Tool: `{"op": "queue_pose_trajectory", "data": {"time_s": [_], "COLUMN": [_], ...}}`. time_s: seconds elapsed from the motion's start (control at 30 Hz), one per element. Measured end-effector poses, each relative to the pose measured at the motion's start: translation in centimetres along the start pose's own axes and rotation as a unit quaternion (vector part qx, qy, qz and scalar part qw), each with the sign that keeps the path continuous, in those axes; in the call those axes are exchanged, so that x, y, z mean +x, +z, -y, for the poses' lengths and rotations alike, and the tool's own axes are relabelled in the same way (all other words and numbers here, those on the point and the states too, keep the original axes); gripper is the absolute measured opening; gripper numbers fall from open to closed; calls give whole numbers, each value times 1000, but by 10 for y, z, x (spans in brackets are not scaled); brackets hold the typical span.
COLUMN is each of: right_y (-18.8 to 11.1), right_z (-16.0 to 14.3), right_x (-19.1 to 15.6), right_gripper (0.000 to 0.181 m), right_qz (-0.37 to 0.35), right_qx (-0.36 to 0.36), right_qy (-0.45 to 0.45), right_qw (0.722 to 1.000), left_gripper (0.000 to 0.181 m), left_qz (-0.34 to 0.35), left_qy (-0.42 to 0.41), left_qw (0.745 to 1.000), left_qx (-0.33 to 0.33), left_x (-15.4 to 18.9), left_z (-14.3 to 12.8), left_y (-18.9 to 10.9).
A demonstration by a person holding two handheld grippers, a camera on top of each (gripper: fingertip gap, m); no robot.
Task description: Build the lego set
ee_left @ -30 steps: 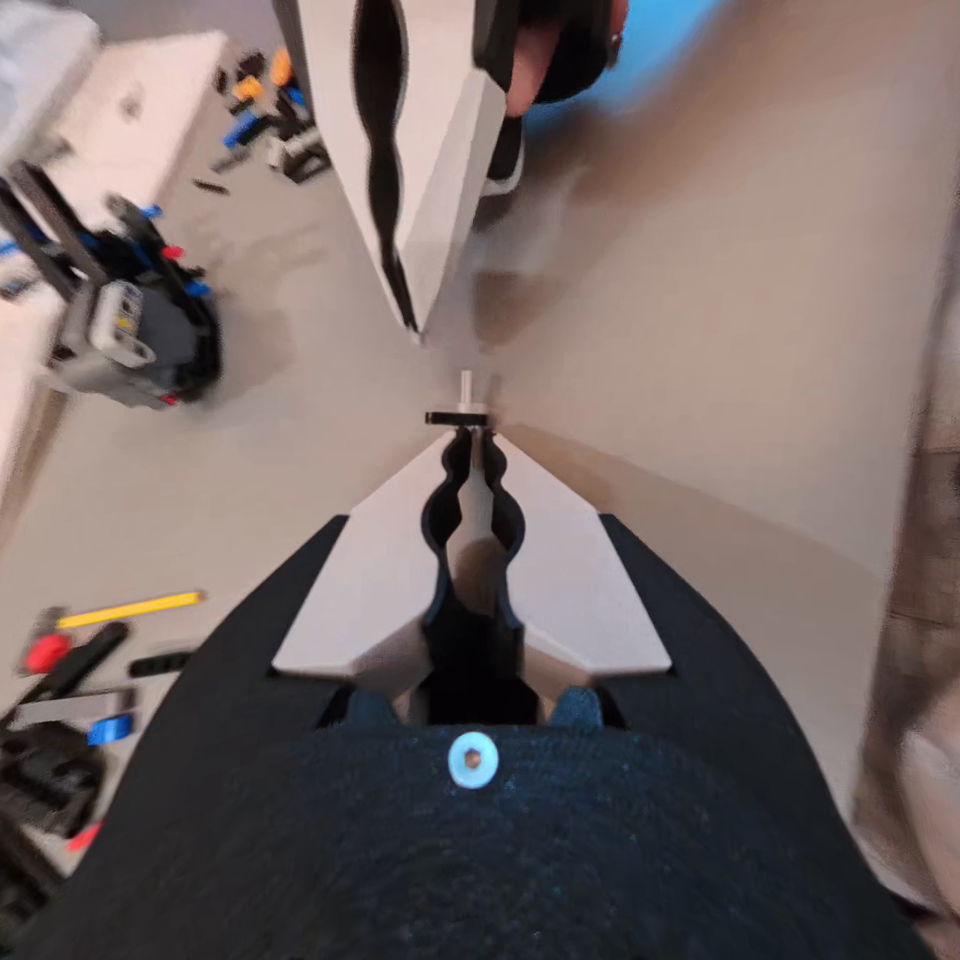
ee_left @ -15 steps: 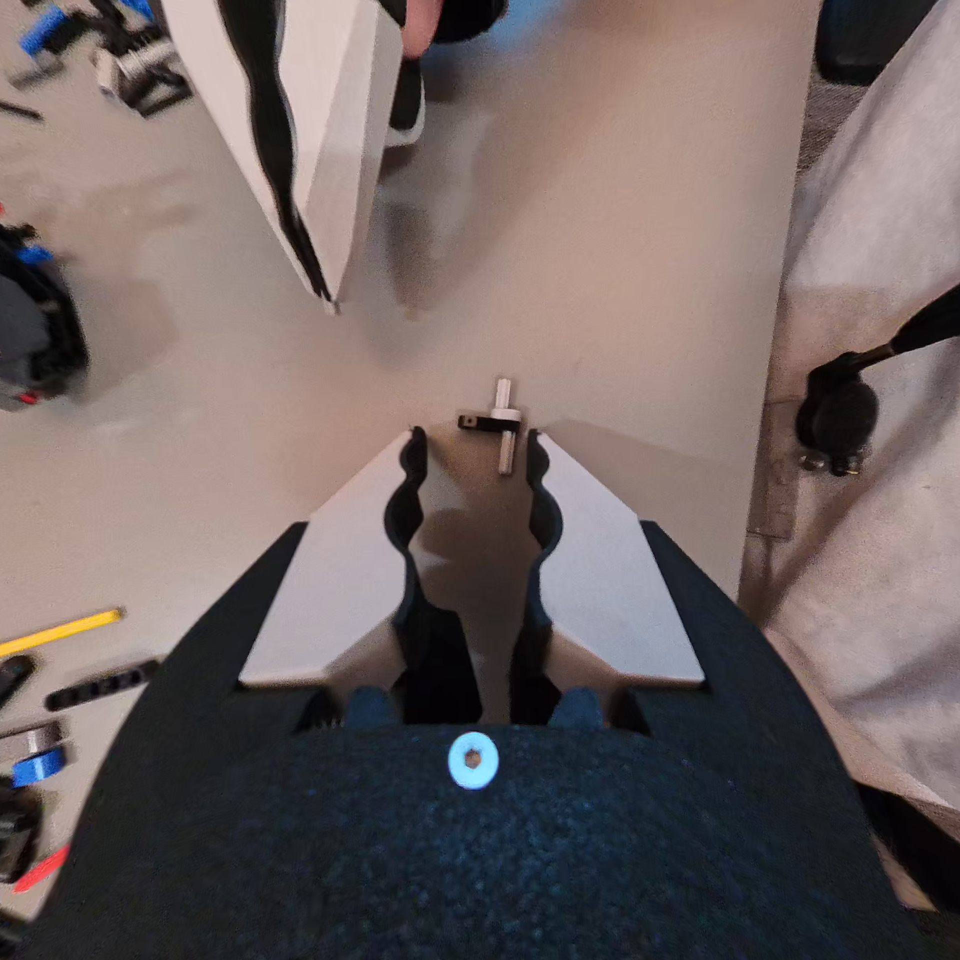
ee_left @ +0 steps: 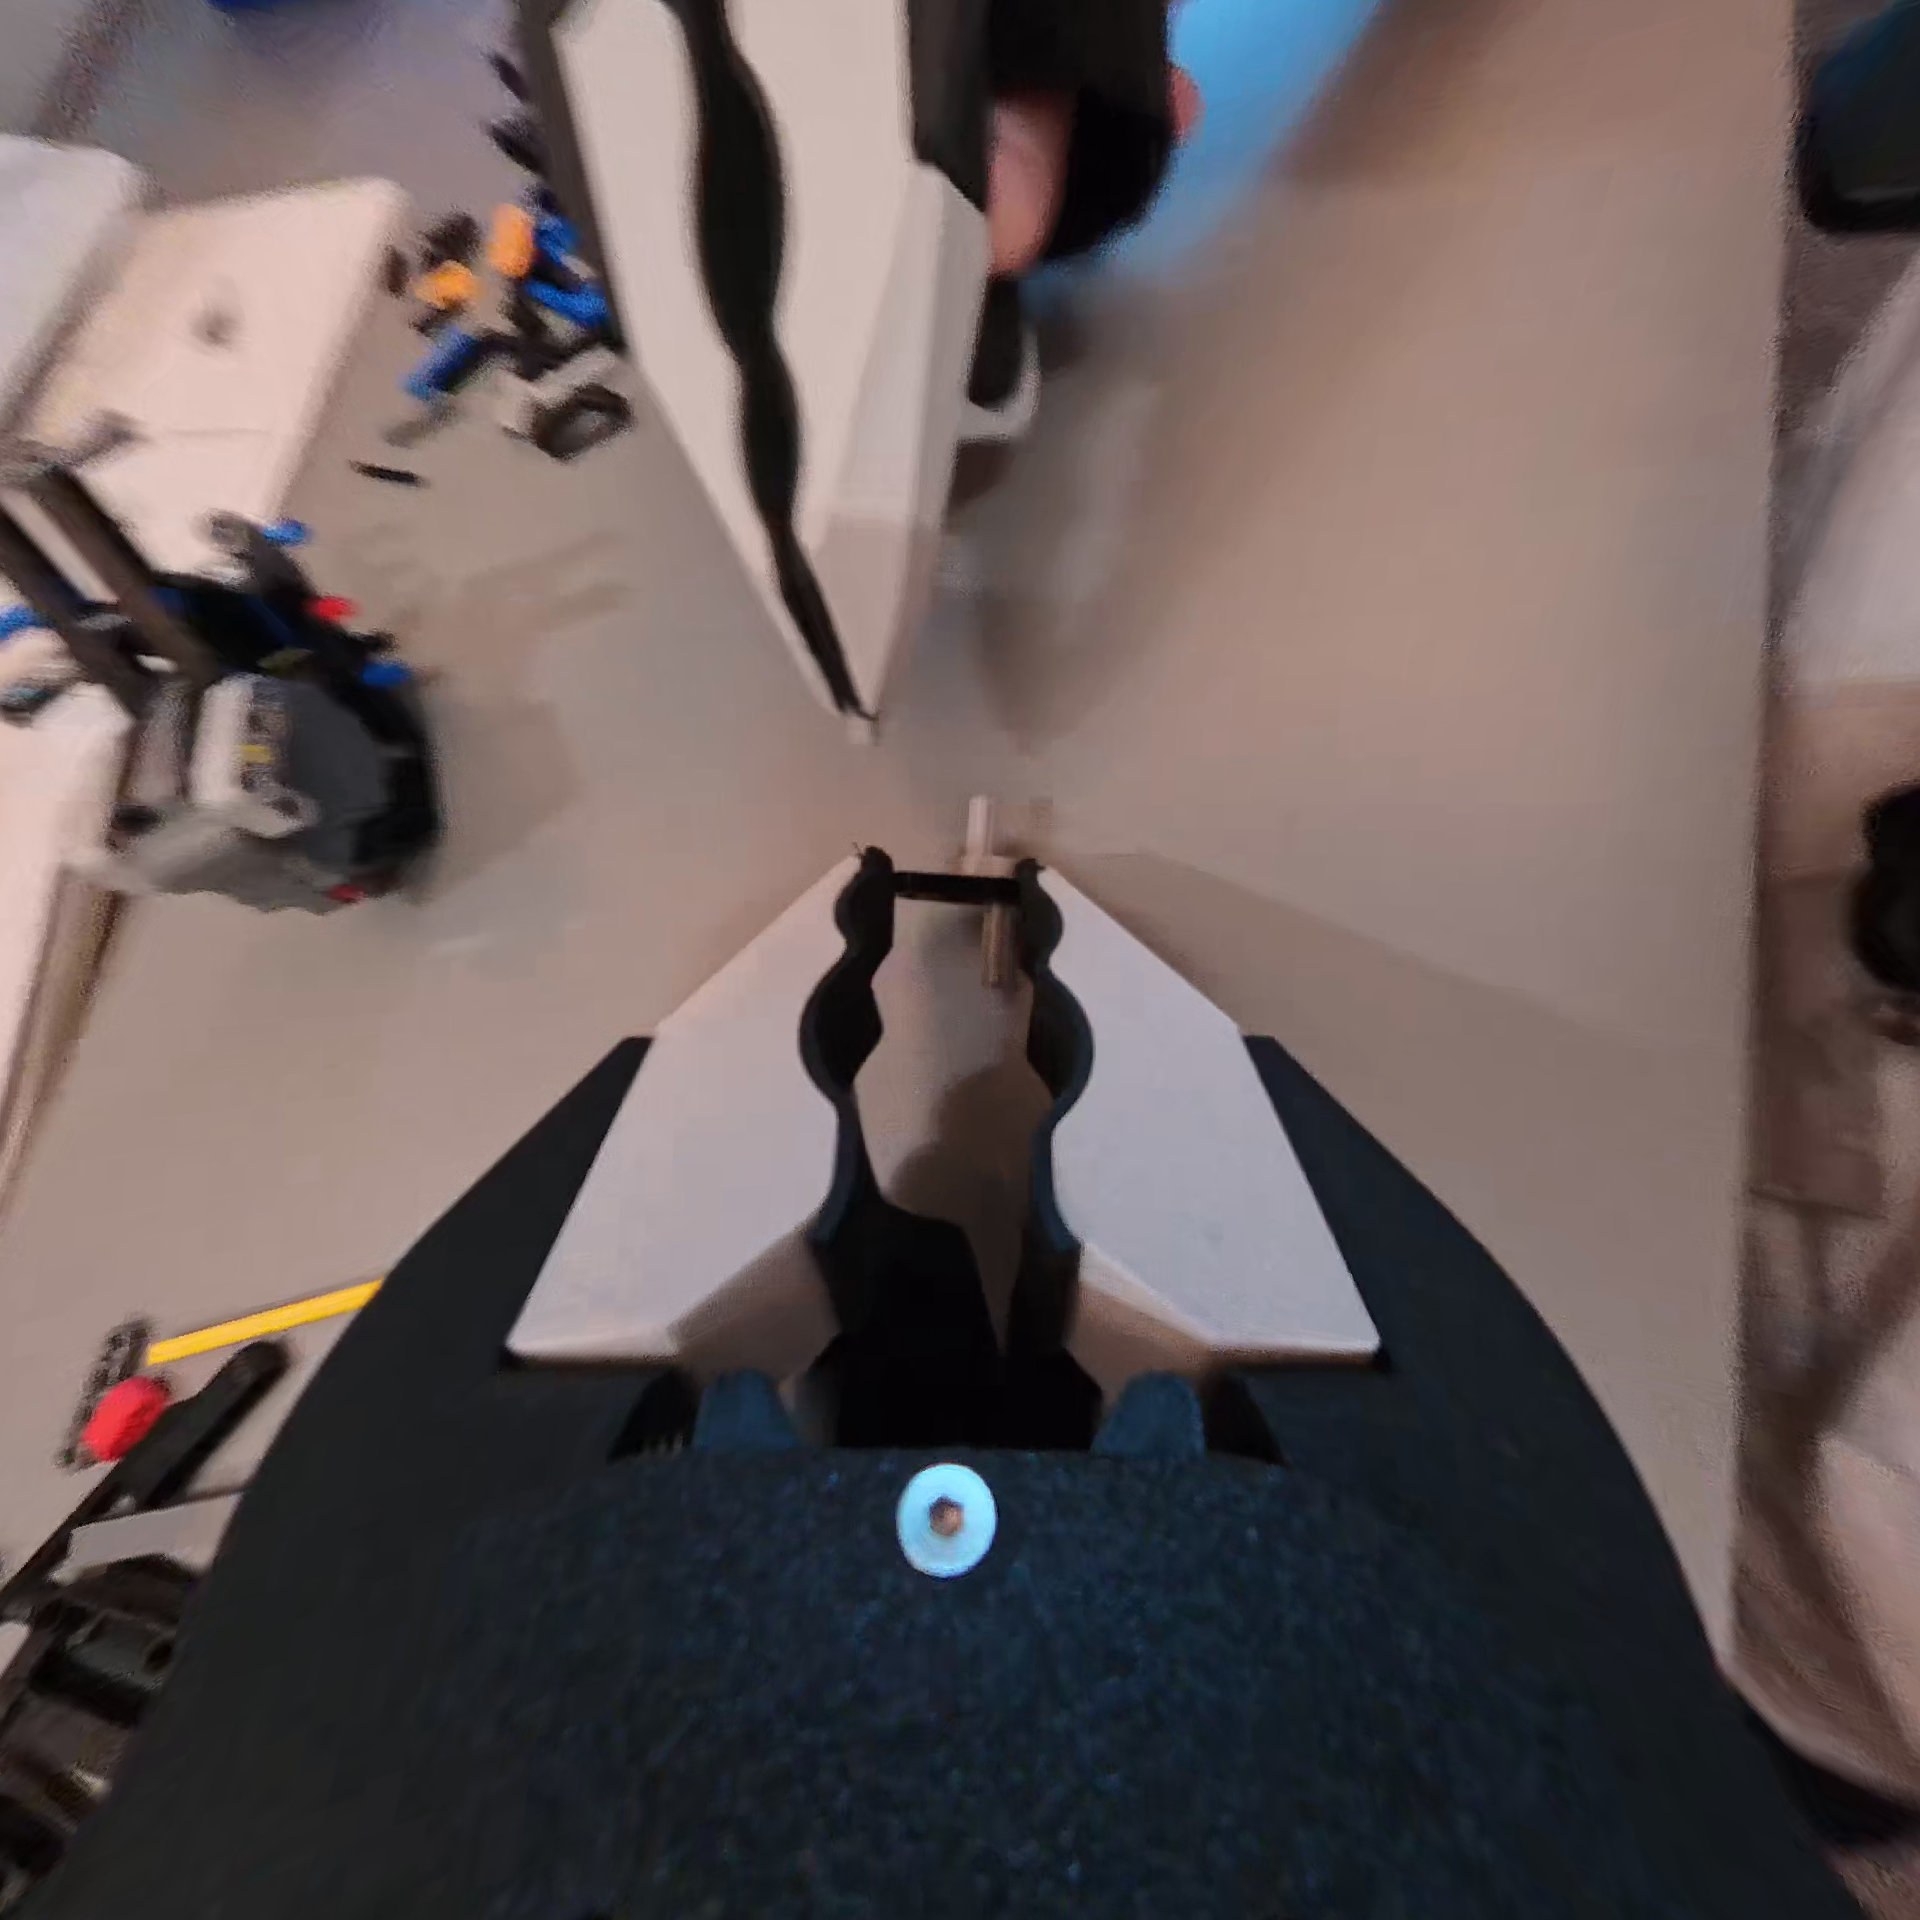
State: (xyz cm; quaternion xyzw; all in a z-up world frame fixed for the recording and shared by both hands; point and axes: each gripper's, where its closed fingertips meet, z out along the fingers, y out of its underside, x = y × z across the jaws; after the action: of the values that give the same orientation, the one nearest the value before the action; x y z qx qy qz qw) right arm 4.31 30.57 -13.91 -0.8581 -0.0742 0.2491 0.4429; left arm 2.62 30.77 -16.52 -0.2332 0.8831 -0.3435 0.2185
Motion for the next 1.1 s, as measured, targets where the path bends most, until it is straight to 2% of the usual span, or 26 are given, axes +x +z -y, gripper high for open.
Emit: {"op": "queue_pose_trajectory", "data": {"time_s": [0.1,0.2,0.33,0.53,0.67,1.1], "right_y": [3,2,-1,-2,-2,-3], "right_z": [5,14,20,22,24,27], "right_x": [3,8,4,9,9,8], "right_gripper": [3,3,3,3,3,3], "right_qz": [13,29,53,17,24,36], "right_qx": [26,67,87,86,98,108], "right_qy": [46,99,118,91,97,113], "right_qw": [998,992,988,992,990,987], "left_gripper": [22,22,22,22,22,21], "left_qz": [56,93,108,116,118,92], "left_qy": [-19,-4,6,-15,-22,-59], "left_qw": [994,988,987,985,984,983], "left_qx": [95,126,120,128,132,147], "left_x": [-21,-28,-30,-35,-36,-35], "left_z": [20,29,29,32,33,36], "left_y": [-8,-12,-10,-11,-13,-15]}}
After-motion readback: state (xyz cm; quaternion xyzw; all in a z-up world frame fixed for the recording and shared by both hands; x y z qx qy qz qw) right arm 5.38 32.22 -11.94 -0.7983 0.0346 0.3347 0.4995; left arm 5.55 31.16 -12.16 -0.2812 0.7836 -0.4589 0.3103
